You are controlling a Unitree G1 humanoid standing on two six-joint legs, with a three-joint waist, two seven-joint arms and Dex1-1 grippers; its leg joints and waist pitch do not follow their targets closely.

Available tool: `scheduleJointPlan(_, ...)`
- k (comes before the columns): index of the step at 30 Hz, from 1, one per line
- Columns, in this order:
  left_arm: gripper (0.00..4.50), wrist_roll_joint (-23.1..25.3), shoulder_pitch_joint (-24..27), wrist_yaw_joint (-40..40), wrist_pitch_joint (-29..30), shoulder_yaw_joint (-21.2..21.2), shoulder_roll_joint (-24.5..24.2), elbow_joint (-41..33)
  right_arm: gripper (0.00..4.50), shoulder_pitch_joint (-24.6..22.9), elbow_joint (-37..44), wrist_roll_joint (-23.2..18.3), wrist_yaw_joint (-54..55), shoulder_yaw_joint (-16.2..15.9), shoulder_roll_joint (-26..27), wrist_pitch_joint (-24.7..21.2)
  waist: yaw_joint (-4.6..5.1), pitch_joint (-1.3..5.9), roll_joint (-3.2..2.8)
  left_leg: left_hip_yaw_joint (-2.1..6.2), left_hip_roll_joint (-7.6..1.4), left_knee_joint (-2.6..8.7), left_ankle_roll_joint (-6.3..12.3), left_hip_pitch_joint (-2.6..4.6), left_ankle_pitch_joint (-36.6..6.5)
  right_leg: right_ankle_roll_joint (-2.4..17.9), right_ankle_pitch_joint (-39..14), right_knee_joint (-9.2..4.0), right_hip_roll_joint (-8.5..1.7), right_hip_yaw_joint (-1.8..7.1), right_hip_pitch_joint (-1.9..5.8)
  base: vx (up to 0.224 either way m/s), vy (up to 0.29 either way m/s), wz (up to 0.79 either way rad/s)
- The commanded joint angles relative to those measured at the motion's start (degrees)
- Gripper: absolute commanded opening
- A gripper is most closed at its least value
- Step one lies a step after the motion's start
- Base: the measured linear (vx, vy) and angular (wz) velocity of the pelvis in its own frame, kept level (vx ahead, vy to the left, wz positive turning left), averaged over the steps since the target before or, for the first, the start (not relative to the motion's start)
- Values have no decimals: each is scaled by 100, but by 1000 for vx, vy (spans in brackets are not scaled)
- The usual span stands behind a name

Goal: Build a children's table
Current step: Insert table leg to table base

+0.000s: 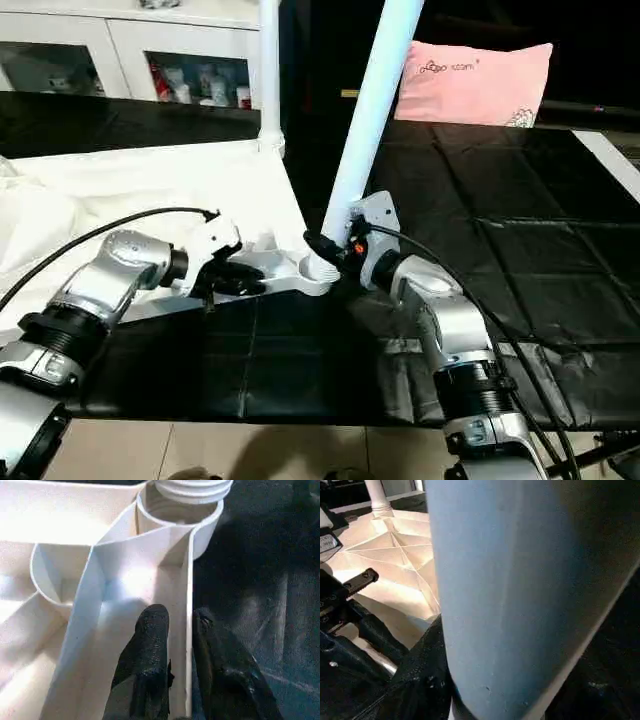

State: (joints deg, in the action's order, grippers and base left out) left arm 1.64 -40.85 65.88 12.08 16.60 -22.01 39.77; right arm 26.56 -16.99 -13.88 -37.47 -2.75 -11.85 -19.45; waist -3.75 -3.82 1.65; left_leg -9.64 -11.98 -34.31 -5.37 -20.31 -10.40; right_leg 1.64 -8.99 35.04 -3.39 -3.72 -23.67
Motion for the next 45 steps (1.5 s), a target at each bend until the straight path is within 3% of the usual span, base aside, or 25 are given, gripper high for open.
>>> scheduleJointPlan(1, 61, 57, -130, 79, -67, 46, -14, 48, 191, -36, 49, -24, -28, -22, -15, -26, -29, 443, -79, 8, -69, 406, 4, 26, -1168, 1008, -1548, -433, -400, 257, 358, 0, 0, 0)
scheduleJointPlan(4, 54, 40, -133, 120, -65, 56, 5, 64, 191, -42, 63, -24, -36, -20, -16, -40, -29, 441, -73, 6, -65, 405, -1, 22, -1178, 1012, -1561, -435, -400, 259, 361, 0, 0, 0)
scheduleJointPlan(7, 15, 26, -155, 137, -114, 55, 35, 114, 191, -40, 68, -31, -34, -19, -10, -61, -30, 440, -77, 7, -64, 406, 0, 23, -1188, 1004, -1591, -440, -400, 257, 359, 0, 0, 0)
scheduleJointPlan(11, 1, -36, -180, 319, -173, 40, 42, 154, 191, 67, -7, -91, -26, -28, 40, -324, -26, 443, -89, 11, -65, 412, -6, 22, -1178, 1025, -1506, -432, -395, 260, 365, 0, 0, 0)
scheduleJointPlan(17, 0, -9, -154, 488, -261, 80, -40, 157, 191, 248, -334, -16, -194, -136, 99, -79, -19, 450, -78, 9, -73, 407, -9, 23, -1149, 1107, -1417, -413, -414, 264, 365, 0, 0, 0)
scheduleJointPlan(18, 0, -9, -133, 545, -269, 95, -74, 128, 191, 289, -418, 9, -247, -179, 112, -32, -11, 448, -46, 4, -73, 408, 0, 14, -1139, 1115, -1398, -413, -408, 264, 368, 0, 0, 0)
scheduleJointPlan(22, 0, -6, -90, 661, -302, 119, -138, 74, 191, 370, -572, 60, -330, -265, 152, 4, -19, 439, -68, 5, -81, 413, 2, 24, -1157, 1098, -1474, -417, -416, 268, 360, 0, 0, 0)
scheduleJointPlan(23, 0, -9, -88, 668, -308, 111, -144, 75, 191, 392, -607, 78, -354, -293, 161, 6, -10, 433, -16, 0, -81, 416, 8, 18, -1156, 1085, -1505, -420, -414, 267, 361, 0, 0, 0)
scheduleJointPlan(28, 0, -40, -60, 732, -297, 57, -208, 1, 191, 534, -850, 213, -515, -473, 160, 6, -4, 424, 2, 8, -84, 420, 13, 15, -1124, 987, -1779, -425, -436, 268, 354, 0, 0, 0)
scheduleJointPlan(29, 0, -36, -60, 738, -305, 46, -223, 1, 191, 561, -898, 235, -553, -503, 149, 22, 9, 424, 46, 2, -87, 418, 30, 9, -1094, 977, -1774, -425, -434, 266, 349, 0, 0, 0)
scheduleJointPlan(31, 0, -33, -55, 756, -320, 38, -245, -8, 191, 590, -949, 246, -594, -522, 140, 30, 5, 425, 16, 3, -91, 417, 34, 12, -1074, 998, -1728, -416, -443, 274, 344, 0, 0, 0)
scheduleJointPlan(37, 0, -27, -13, 885, -333, 74, -327, -102, 191, 707, -1151, 344, -776, -654, 63, 46, 24, 415, 16, 1, -88, 420, 33, 16, -1125, 995, -1799, -425, -432, 273, 338, 0, 0, 0)
scheduleJointPlan(41, 0, -17, -5, 927, -328, 104, -342, -134, 191, 825, -1345, 248, -828, -531, 112, 26, 33, 419, 13, 3, -84, 417, 24, 13, -1146, 993, -1837, -427, -437, 275, 345, 0, 0, 0)
scheduleJointPlan(44, 0, -58, -39, 839, -276, 41, -282, -97, 191, 919, -1608, -114, -722, -63, 187, -49, 29, 422, 1, 1, -88, 415, 27, 24, -1145, 1040, -1789, -433, -441, 277, 337, 0, 0, 0)
scheduleJointPlan(45, 0, -72, -60, 791, -248, 8, -259, -71, 191, 919, -1663, -229, -691, 73, 196, -75, 21, 424, -28, 3, -91, 416, 21, 32, -1150, 1057, -1757, -426, -439, 277, 338, 0, 0, 0)
